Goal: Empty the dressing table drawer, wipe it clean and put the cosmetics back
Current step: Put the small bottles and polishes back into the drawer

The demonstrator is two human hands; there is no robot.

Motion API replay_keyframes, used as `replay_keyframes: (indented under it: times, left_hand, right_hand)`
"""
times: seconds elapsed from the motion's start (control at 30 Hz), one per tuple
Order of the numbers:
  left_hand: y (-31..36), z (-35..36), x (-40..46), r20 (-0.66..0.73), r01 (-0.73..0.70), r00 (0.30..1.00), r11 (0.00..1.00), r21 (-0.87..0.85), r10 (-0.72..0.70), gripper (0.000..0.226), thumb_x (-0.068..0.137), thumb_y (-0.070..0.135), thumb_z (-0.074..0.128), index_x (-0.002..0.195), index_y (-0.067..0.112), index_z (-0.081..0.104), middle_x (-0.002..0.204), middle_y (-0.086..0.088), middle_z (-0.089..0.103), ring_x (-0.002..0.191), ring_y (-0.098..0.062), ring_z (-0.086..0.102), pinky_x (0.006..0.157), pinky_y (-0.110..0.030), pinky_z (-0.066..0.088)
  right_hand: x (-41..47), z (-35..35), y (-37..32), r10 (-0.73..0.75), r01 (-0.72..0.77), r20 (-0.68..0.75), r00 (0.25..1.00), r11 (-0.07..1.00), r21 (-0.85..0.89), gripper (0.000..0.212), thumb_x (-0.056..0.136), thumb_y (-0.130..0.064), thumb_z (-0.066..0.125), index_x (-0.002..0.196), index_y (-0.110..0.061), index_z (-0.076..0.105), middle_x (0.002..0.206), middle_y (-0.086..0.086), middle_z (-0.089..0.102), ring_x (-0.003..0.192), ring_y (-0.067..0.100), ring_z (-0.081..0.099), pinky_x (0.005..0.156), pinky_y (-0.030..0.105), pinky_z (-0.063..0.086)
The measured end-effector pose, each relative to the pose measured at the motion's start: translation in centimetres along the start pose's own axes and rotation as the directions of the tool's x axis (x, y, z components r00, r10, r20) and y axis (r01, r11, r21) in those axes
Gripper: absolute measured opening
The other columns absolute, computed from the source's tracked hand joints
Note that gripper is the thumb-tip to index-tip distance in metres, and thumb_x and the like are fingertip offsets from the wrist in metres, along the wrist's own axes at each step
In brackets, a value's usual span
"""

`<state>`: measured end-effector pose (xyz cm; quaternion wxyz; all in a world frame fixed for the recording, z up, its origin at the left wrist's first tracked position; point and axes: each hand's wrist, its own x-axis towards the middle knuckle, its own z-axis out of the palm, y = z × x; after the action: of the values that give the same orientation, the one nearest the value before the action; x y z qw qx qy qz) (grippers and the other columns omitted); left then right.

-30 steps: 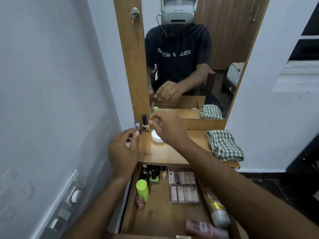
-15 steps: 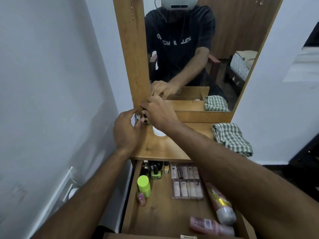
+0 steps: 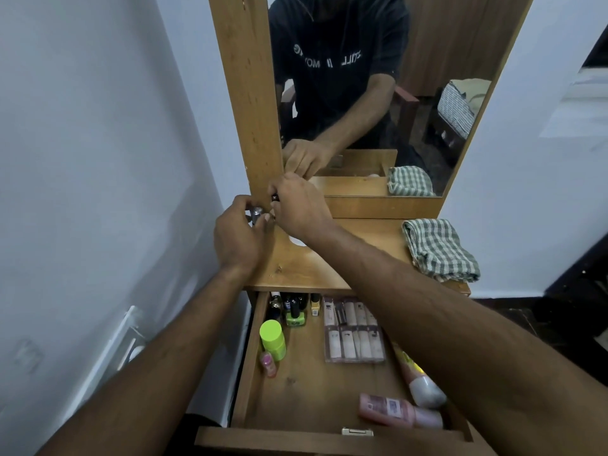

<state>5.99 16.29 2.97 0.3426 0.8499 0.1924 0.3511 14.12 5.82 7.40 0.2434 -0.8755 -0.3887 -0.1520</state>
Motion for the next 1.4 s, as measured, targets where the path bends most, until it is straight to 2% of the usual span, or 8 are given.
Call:
replay_keyframes:
  times: [0.13,0.3,0.5,0.77,0.93,1.13,1.3,1.4]
  left_hand:
    - [0.3,0.5,-0.1,-0.023,-0.005,1.0,1.0,0.001,0.005,0.019,0.085,0.022,0.075,0.101,0.02,0.064,0.095,0.005,0.07,0.085,-0.016,0.066,0.078,-0.039,0.057]
    - [1.1,0.3,-1.2,-0.09,-0.038,0.996,0.994,-0.098,0.029,0.017,0.082,0.017,0.076,0.097,0.018,0.067,0.091,0.006,0.07,0.082,-0.013,0.067,0.075,-0.032,0.057]
    - [2.7,-1.4,-4.3,-0.149,-0.069,0.988,0.983,-0.17,0.043,0.026,0.083,0.027,0.081,0.104,0.015,0.07,0.092,0.009,0.07,0.08,-0.001,0.068,0.072,-0.008,0.049]
    - [5.8,-2.9,-9.2,-0.134,-0.15,0.984,0.96,-0.238,0.12,0.022,0.083,0.023,0.083,0.101,0.018,0.07,0.089,0.018,0.069,0.081,0.006,0.068,0.076,-0.012,0.053]
    - [4.6,-2.9,-11.8,-0.063,-0.106,0.994,0.964,-0.243,0.093,0.023,0.081,0.027,0.084,0.099,0.021,0.071,0.088,0.014,0.072,0.077,-0.002,0.071,0.074,-0.021,0.058]
    - [2.8,-2.6,-14.2,0.002,-0.017,1.0,0.975,-0.22,0.017,0.028,0.079,0.028,0.086,0.102,0.022,0.072,0.087,0.013,0.072,0.077,-0.006,0.071,0.075,-0.028,0.06]
    - [2.3,-2.6,-14.6,0.012,0.02,1.0,0.983,-0.181,-0.018,0.026,0.079,0.03,0.085,0.101,0.026,0.071,0.085,0.017,0.069,0.077,0.0,0.068,0.07,-0.021,0.057]
    - [1.5,-2.3,-15.0,0.073,0.056,0.996,0.99,-0.126,-0.047,0.027,0.079,0.034,0.085,0.101,0.031,0.07,0.083,0.015,0.07,0.072,-0.003,0.069,0.064,-0.029,0.059]
  right_hand:
    - [-1.8,-1.2,-0.2,0.015,-0.006,-0.12,0.993,0.997,0.081,0.018,0.088,-0.02,0.07,0.104,-0.018,0.062,0.1,-0.001,0.059,0.088,0.015,0.056,0.073,0.027,0.046]
    - [-7.5,-4.1,-1.6,0.168,-0.004,-0.373,0.912,0.915,0.402,0.015,0.086,-0.014,0.072,0.1,-0.015,0.067,0.094,-0.005,0.061,0.076,0.002,0.055,0.069,0.013,0.046]
    - [-16.7,-4.3,-1.4,0.318,-0.081,-0.32,0.893,0.81,0.58,0.017,0.086,-0.01,0.075,0.102,-0.014,0.069,0.094,-0.006,0.065,0.082,0.006,0.064,0.061,0.024,0.056]
    - [-21.8,-1.2,0.9,0.316,-0.196,-0.158,0.936,0.836,0.512,0.018,0.085,-0.018,0.076,0.102,-0.02,0.069,0.093,-0.011,0.062,0.082,0.005,0.063,0.071,0.028,0.057]
    - [-21.3,0.3,1.7,0.31,-0.249,-0.081,0.947,0.87,0.427,0.021,0.083,-0.019,0.078,0.1,-0.025,0.069,0.087,-0.018,0.057,0.079,-0.001,0.058,0.072,0.018,0.051]
    - [-20.7,1.6,1.5,0.312,-0.281,-0.017,0.95,0.877,0.389,0.02,0.08,-0.013,0.08,0.098,-0.016,0.071,0.087,-0.007,0.061,0.072,0.003,0.055,0.069,0.006,0.04]
    - [-20.4,2.3,1.2,0.283,-0.287,0.055,0.957,0.913,0.289,0.02,0.085,-0.021,0.075,0.103,-0.017,0.068,0.097,0.001,0.065,0.087,0.019,0.063,0.078,0.037,0.052]
    - [-20.2,2.5,1.0,0.248,-0.26,0.085,0.965,0.942,0.214,0.022,0.088,-0.022,0.073,0.107,-0.015,0.068,0.101,0.003,0.065,0.091,0.023,0.063,0.079,0.039,0.051]
